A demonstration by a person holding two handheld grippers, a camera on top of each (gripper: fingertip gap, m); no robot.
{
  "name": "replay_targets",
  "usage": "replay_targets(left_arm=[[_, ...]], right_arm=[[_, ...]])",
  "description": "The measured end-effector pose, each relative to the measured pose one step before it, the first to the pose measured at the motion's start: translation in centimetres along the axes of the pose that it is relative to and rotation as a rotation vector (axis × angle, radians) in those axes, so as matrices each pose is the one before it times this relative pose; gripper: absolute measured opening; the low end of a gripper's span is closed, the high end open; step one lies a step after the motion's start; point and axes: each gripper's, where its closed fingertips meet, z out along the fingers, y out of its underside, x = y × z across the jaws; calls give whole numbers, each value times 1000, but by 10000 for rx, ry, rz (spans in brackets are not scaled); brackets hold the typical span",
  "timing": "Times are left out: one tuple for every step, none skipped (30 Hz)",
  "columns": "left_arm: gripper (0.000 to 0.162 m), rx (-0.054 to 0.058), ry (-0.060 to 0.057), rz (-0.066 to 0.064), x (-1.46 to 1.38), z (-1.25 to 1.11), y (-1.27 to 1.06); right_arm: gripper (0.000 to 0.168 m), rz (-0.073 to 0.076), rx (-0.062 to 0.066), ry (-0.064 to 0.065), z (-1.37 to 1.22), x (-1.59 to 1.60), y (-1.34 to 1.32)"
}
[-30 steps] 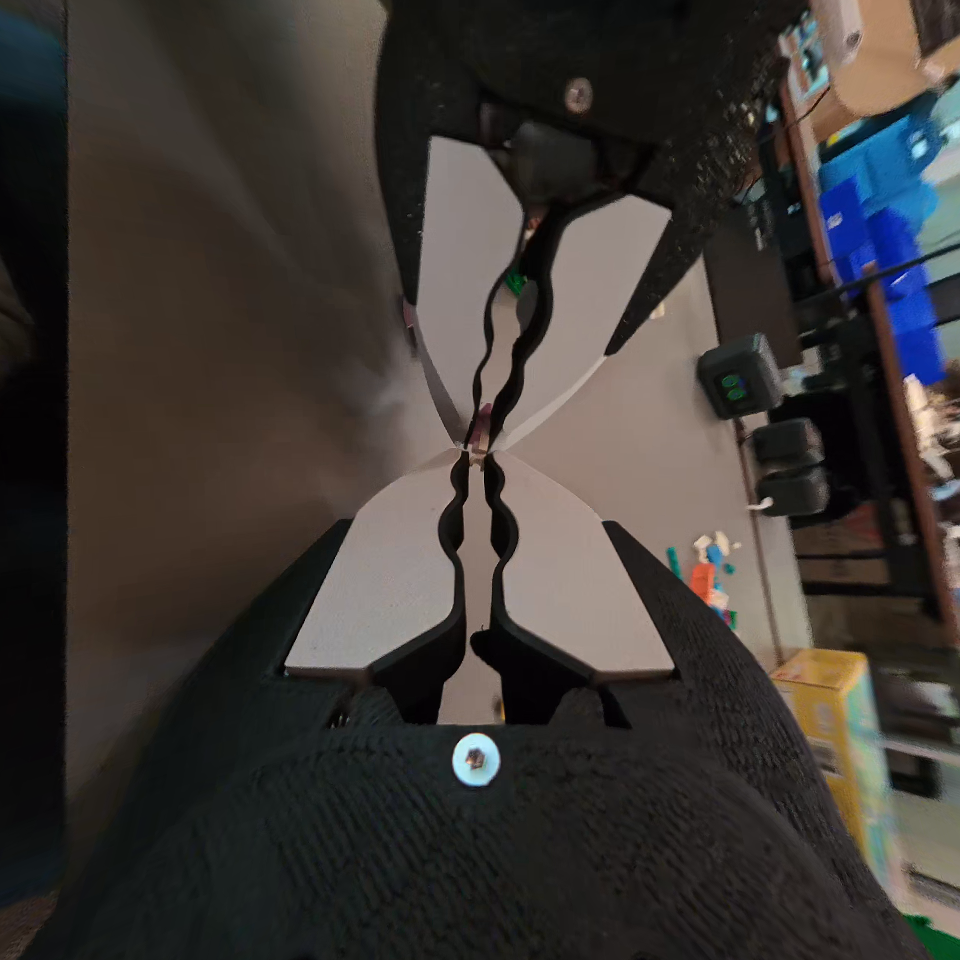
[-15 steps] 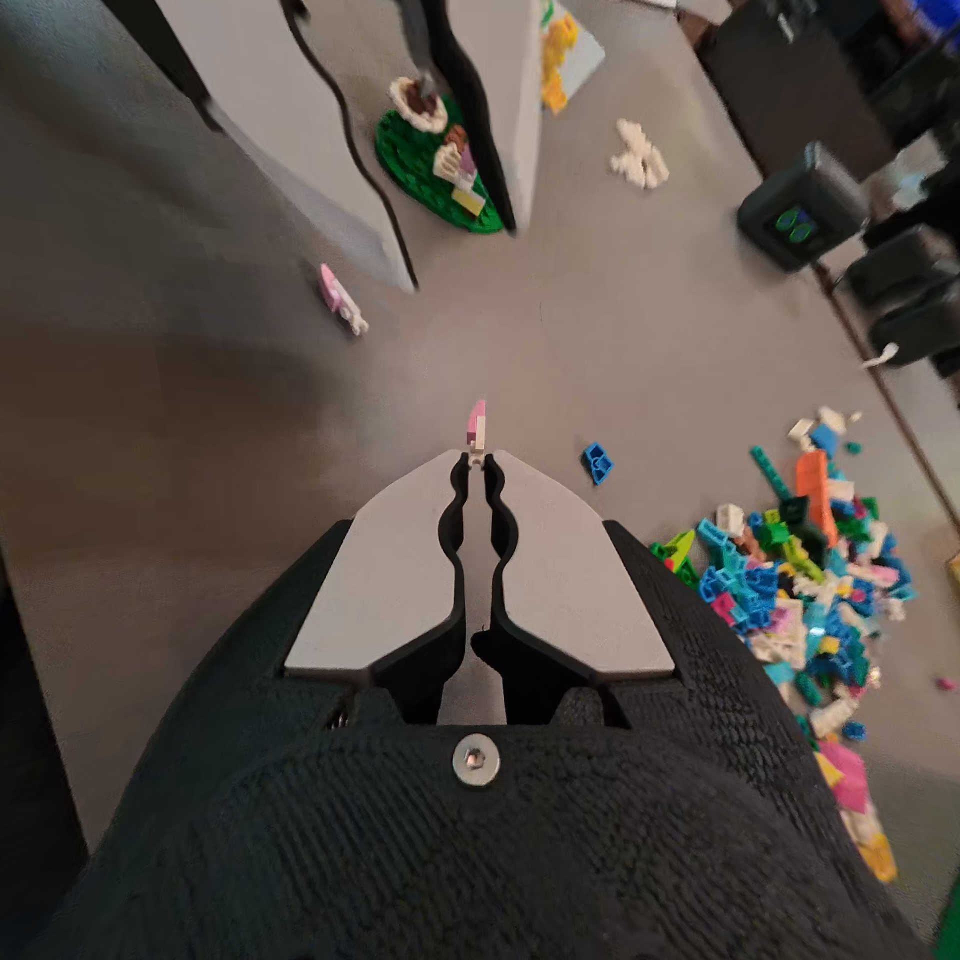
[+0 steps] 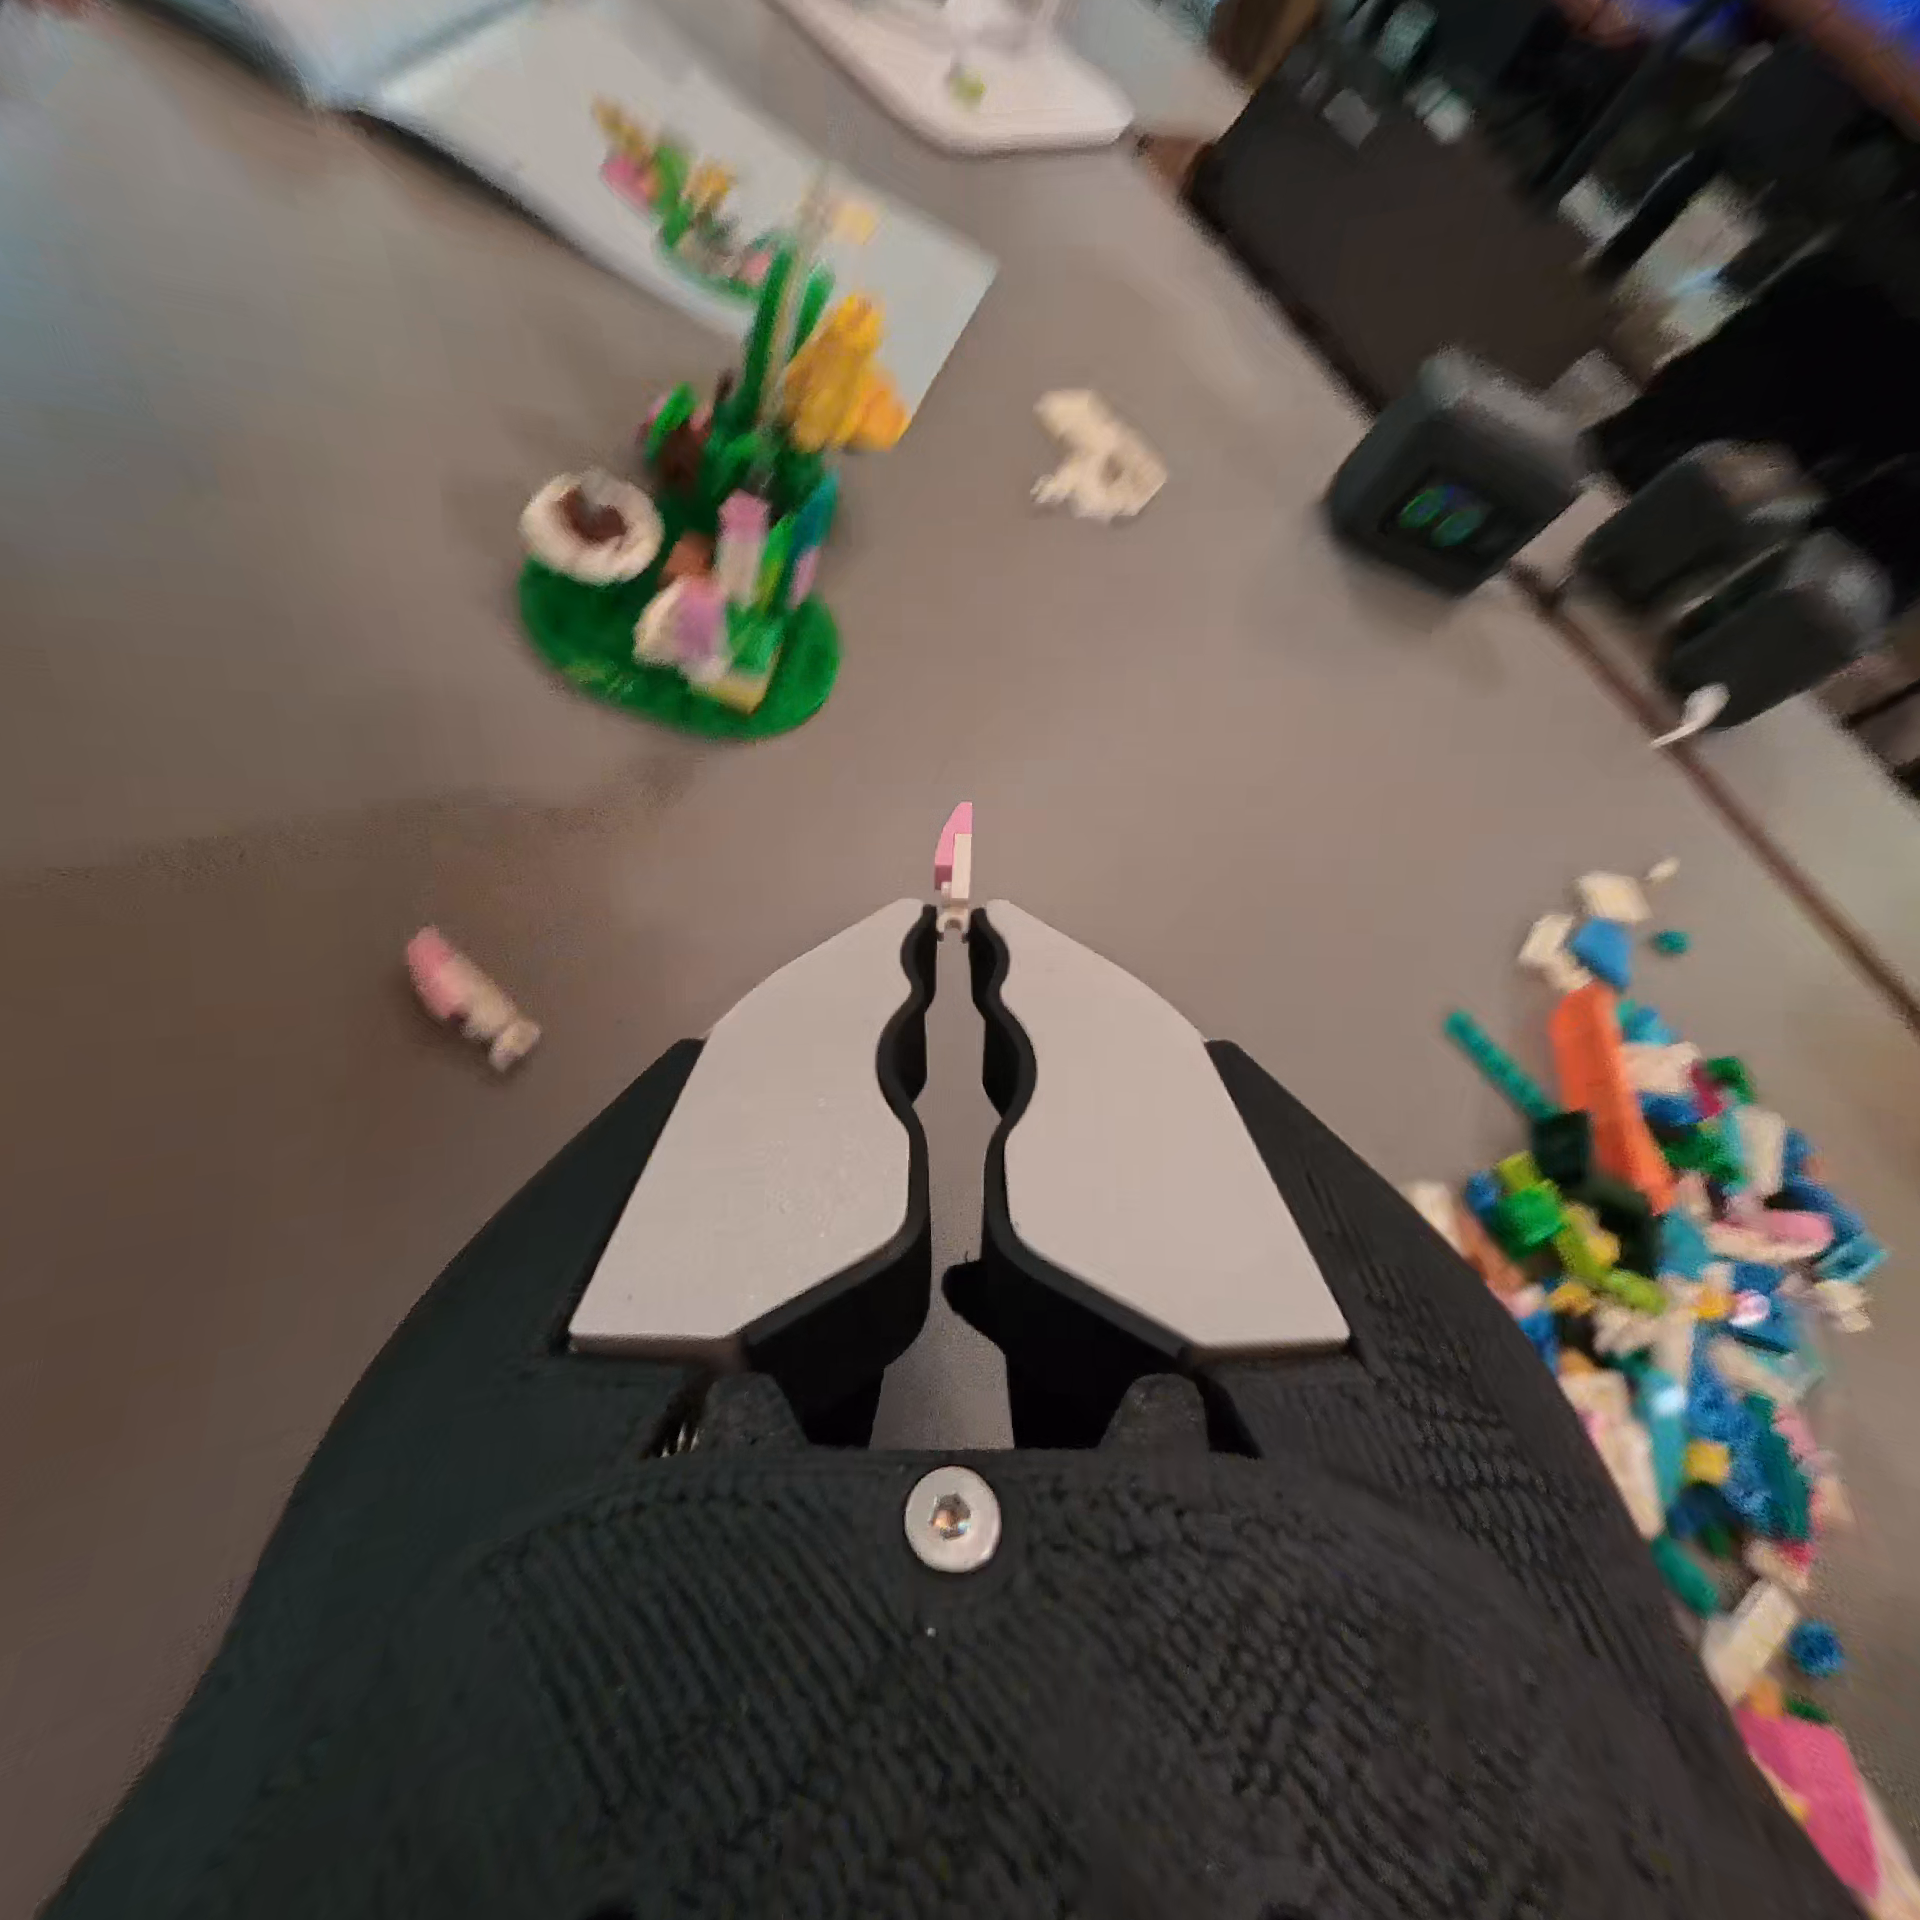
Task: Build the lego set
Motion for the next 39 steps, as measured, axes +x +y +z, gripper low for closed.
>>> replay_targets(left_arm=[[22,175,-362,-153,-828,399,173],[22,220,-356,-103,-756,371,138],[21,197,-323,-125,-624,284,147],[20,170,-109,-121,-242,169,138],[8,149,168,-127,213,-52,79],[0,251,401,-203,603,-362,-280],[0,415,501,-107,848,-548,-633],[0,314,387,30,804,-513,-456],[0,138,178,184,559,-358,-106],[0,27,44,264,331,-158,89],[0,-43,77,180,294,49,202],[0,-106,156,41,350,187,289],[0,-135,127,-37,252,182,303],[0,-111,70,-43,146,126,222],[0,-87,32,-16,63,45,162],[0,-63,-94,11,-109,-3,100],[0,-56,-63,56,-68,-21,78],[0,-46,48,61,118,-12,67],[0,-45,129,25,252,19,73],[0,-50,145,24,320,51,79],[0,-47,129,83,325,39,67],[0,-29,99,158,301,19,28],[0,-13,68,199,262,22,2],[0,-12,62,192,240,12,-14],[0,-13,87,161,275,7,-3],[0,-8,90,135,263,3,-6],[0,-4,63,114,197,3,-12],[0,-7,38,96,150,-9,-15],[0,-9,13,79,74,-13,-7],[0,-7,0,47,45,-19,-11],[0,2,13,3,25,-11,-20],[0,3,45,-31,56,0,-6],[0,-5,60,-40,64,-1,11],[0,2,21,-40,1,-2,5],[0,16,-3,-47,-49,6,-17],[0,17,-12,-62,-56,7,-5],[0,-5,-10,-62,-56,24,19],[0,-15,-8,-24,-35,23,29],[0,0,-25,24,-34,-15,-8]], right_arm=[[5,-22,413,484,705,1065,-1076],[5,5,460,463,803,992,-1000],[5,97,505,503,817,975,-885],[5,143,496,574,770,978,-685],[5,97,495,644,606,950,-495],[5,5,449,709,382,943,-285],[5,-129,302,538,148,665,-66],[5,-235,202,189,-50,214,34],[5,-256,294,-20,-213,-46,-121],[4,-166,453,-17,-317,-27,-374],[5,-17,451,24,-302,59,-496],[5,70,315,75,-235,151,-471],[5,58,174,169,-165,236,-334],[4,-62,56,267,-159,288,-174],[4,-254,27,404,-212,385,-176],[4,-379,110,482,-277,474,-345],[4,-316,214,391,-300,397,-511],[4,-130,233,202,-268,230,-544],[4,17,200,90,-196,161,-497],[4,66,157,26,-151,112,-430],[4,52,124,-47,-101,47,-331],[4,21,111,-61,-81,27,-234],[4,-11,63,-24,-45,74,-88],[4,-33,-13,26,-9,129,76],[4,-19,-74,42,22,143,185],[4,14,-83,21,34,107,187],[4,35,-35,11,6,79,102],[4,42,17,5,-10,62,12],[4,48,25,-12,-5,33,-12],[4,56,-5,-27,6,-22,18],[4,60,-28,-19,21,-42,53],[4,78,-25,-4,6,-56,32],[4,71,-16,-11,18,-103,7],[4,7,-27,-17,22,-119,19],[4,-58,-56,-19,58,-117,73],[4,-87,-59,-28,39,-122,85],[4,-85,-17,-22,13,-72,14],[4,-49,32,-5,-23,-13,-70],[4,15,45,-8,-19,11,-79]])
